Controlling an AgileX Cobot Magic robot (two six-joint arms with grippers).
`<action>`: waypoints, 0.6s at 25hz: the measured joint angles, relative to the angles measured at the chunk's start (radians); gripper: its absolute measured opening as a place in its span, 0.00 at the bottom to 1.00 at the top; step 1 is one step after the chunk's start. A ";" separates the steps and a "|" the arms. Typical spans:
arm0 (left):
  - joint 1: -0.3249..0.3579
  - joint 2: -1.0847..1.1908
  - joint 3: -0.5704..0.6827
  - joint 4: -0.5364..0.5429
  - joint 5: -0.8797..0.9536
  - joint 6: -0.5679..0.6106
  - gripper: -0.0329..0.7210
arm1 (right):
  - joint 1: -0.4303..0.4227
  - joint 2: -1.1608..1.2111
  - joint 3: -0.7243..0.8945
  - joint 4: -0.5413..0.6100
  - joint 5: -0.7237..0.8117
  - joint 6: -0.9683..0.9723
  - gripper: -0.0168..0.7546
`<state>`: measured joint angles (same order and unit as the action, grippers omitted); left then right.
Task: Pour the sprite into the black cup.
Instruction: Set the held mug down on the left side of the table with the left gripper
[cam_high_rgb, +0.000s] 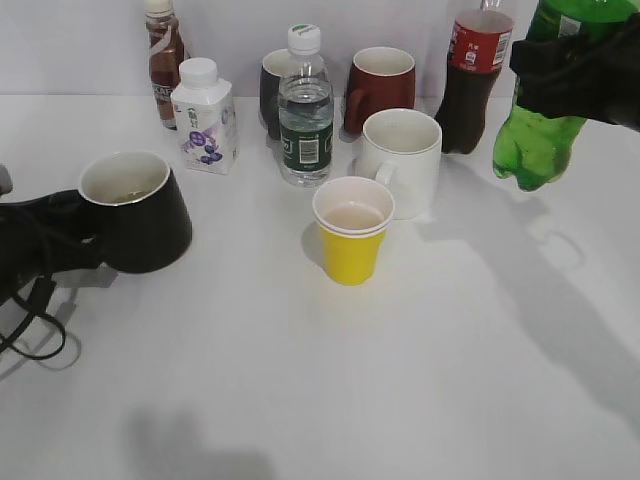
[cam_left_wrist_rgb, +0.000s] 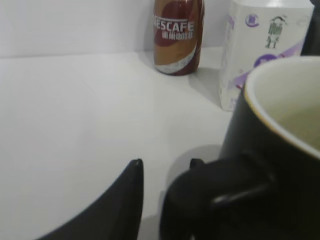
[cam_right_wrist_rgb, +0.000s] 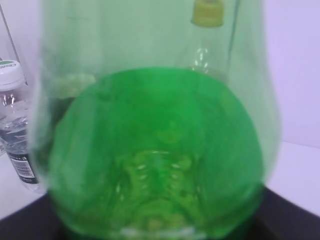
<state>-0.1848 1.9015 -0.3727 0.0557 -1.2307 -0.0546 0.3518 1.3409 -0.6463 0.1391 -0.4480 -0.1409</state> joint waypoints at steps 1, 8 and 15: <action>0.000 -0.007 0.014 -0.001 -0.001 0.000 0.38 | 0.000 0.000 0.000 0.003 0.000 0.000 0.54; 0.000 -0.037 0.057 -0.003 0.000 0.000 0.38 | 0.000 0.008 0.006 0.023 0.000 0.000 0.54; 0.000 -0.058 0.084 -0.010 0.001 0.000 0.53 | 0.000 0.032 0.007 0.026 0.000 0.000 0.54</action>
<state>-0.1848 1.8438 -0.2888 0.0455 -1.2300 -0.0550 0.3518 1.3734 -0.6390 0.1651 -0.4483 -0.1409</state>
